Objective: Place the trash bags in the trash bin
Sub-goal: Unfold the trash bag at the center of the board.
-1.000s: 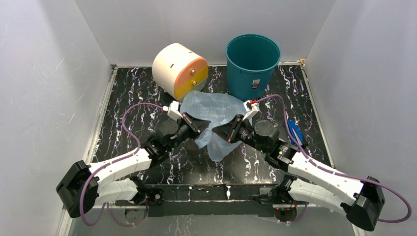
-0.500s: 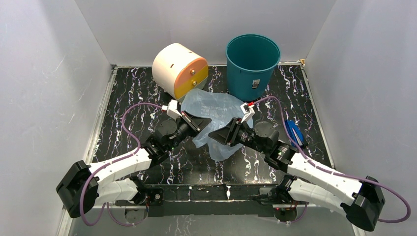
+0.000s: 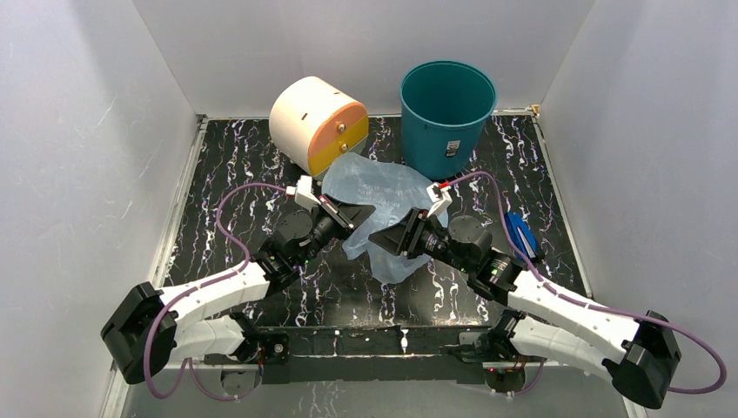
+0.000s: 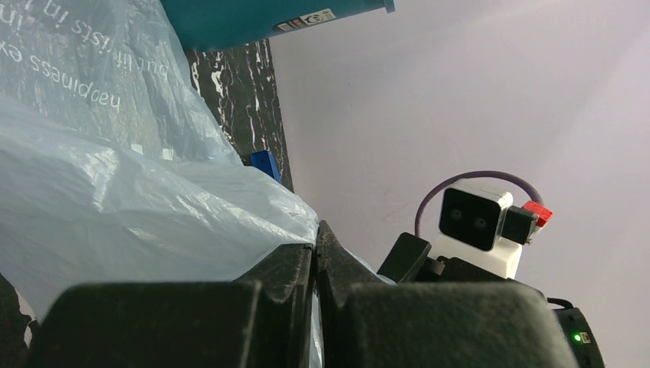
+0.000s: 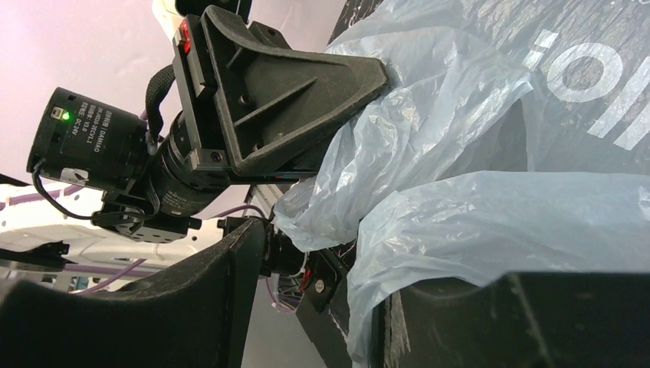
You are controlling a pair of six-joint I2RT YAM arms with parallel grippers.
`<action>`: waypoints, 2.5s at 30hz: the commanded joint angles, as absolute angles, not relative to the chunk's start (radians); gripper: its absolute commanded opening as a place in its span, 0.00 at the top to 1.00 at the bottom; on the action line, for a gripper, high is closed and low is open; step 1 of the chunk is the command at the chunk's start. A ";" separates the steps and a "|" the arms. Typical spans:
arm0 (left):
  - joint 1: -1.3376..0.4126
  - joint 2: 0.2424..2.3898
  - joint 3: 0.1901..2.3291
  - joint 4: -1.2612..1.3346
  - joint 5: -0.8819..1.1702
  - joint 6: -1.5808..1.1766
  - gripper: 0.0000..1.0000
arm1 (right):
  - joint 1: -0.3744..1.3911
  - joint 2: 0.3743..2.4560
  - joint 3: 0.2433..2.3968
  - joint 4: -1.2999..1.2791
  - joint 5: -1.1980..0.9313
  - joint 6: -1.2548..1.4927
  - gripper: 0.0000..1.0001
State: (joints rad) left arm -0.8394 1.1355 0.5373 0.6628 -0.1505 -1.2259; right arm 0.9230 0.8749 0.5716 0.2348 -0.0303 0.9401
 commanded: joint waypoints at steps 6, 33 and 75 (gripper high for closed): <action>-0.832 1.122 0.535 0.732 -0.207 -1.245 1.00 | 0.919 0.854 0.525 0.325 0.019 0.992 0.40; -0.831 1.192 0.488 0.842 -0.246 -1.332 1.00 | 0.917 0.949 0.497 0.694 -0.022 1.054 0.45; -0.832 1.174 0.445 0.871 -0.252 -1.346 1.00 | 0.908 1.093 0.651 0.614 -0.180 1.112 0.94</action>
